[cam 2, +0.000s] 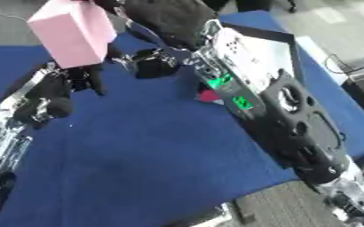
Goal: Pick up the objects with one hand, pass them to the other hand, and then place them into the box on the other side of the table.
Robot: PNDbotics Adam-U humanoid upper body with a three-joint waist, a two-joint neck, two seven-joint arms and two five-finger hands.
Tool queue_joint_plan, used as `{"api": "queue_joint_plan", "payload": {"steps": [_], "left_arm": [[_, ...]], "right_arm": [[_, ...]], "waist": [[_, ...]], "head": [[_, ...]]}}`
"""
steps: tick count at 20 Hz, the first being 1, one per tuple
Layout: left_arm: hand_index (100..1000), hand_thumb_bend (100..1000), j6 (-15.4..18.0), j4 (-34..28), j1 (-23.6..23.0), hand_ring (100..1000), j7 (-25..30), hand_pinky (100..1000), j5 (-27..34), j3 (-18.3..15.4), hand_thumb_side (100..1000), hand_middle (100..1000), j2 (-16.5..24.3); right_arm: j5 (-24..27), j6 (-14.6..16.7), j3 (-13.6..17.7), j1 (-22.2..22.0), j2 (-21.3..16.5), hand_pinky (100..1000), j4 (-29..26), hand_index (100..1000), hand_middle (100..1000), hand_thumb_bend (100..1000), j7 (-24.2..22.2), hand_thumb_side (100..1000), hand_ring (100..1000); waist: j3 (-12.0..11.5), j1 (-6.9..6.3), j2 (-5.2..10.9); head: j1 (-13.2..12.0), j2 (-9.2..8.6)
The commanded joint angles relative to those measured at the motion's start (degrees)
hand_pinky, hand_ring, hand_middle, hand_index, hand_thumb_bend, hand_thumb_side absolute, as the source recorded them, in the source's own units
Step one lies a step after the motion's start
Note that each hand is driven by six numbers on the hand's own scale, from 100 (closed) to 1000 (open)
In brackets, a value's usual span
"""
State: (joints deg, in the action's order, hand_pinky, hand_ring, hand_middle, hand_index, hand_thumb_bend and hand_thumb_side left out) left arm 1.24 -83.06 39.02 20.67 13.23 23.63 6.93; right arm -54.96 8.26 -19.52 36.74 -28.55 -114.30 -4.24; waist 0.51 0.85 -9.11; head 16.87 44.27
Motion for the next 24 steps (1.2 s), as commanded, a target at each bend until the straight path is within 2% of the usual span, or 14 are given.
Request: {"api": "queue_joint_plan", "payload": {"steps": [1, 5, 10, 14, 15, 17, 21, 24], "left_arm": [[705, 1000, 1.1, -0.2, 0.2, 504, -0.4, 637, -0.1, -1.3, 527, 494, 0.0], [704, 991, 1.5, -0.1, -1.3, 500, -1.1, 634, -0.3, -2.1, 538, 490, 0.8], [700, 978, 1.7, -0.9, -5.2, 495, -3.4, 632, -2.0, -3.5, 537, 485, 3.0], [692, 968, 2.7, -2.5, -9.9, 490, -6.5, 627, -3.3, -6.7, 532, 478, 4.3], [689, 966, 3.0, -3.4, -11.0, 488, -7.4, 626, -3.8, -7.7, 531, 477, 4.6], [687, 963, 3.6, -5.4, -12.9, 488, -9.2, 626, -4.9, -10.2, 531, 476, 4.8], [688, 957, 5.1, -10.2, -15.2, 490, -12.5, 629, -6.6, -14.2, 536, 478, 4.3], [688, 951, 5.6, -14.1, -16.6, 492, -15.0, 631, -7.7, -15.9, 540, 480, 3.8]], "right_arm": [[-1.0, -0.6, 1.8, 0.5, -1.5, 743, -0.3, 335, 561, 100, 1.9, 112, 683], [-1.4, -2.3, 4.7, -0.3, -2.0, 688, -0.3, 338, 561, 100, 3.8, 100, 687], [-1.8, -6.3, 11.1, -2.9, -3.5, 603, -0.3, 347, 547, 100, 7.2, 100, 700], [0.0, -9.7, 16.7, -5.8, -4.4, 481, 3.1, 392, 513, 100, 10.4, 101, 740], [0.9, -10.6, 18.1, -6.5, -4.7, 454, 4.5, 406, 511, 100, 11.3, 243, 754], [2.6, -12.4, 21.1, -7.9, -5.5, 425, 7.3, 423, 509, 100, 13.1, 416, 772], [5.9, -15.7, 26.4, -10.7, -7.6, 377, 12.7, 460, 507, 100, 16.4, 395, 804], [8.5, -18.2, 29.7, -12.8, -9.3, 343, 16.9, 495, 504, 100, 16.6, 334, 835]], "waist": [[0.2, 0.19, -0.20], [0.4, 0.13, -0.21], [0.7, -0.15, -0.24], [0.9, -0.74, -0.20], [0.8, -0.89, -0.17], [0.5, -1.20, -0.17], [-0.6, -1.59, -0.39], [-1.5, -1.72, -0.57]], "head": [[0.3, -0.15], [0.5, -0.15], [2.1, -0.15], [6.3, -0.15], [7.4, -0.15], [9.7, -0.15], [14.3, -0.15], [16.9, -0.15]]}}
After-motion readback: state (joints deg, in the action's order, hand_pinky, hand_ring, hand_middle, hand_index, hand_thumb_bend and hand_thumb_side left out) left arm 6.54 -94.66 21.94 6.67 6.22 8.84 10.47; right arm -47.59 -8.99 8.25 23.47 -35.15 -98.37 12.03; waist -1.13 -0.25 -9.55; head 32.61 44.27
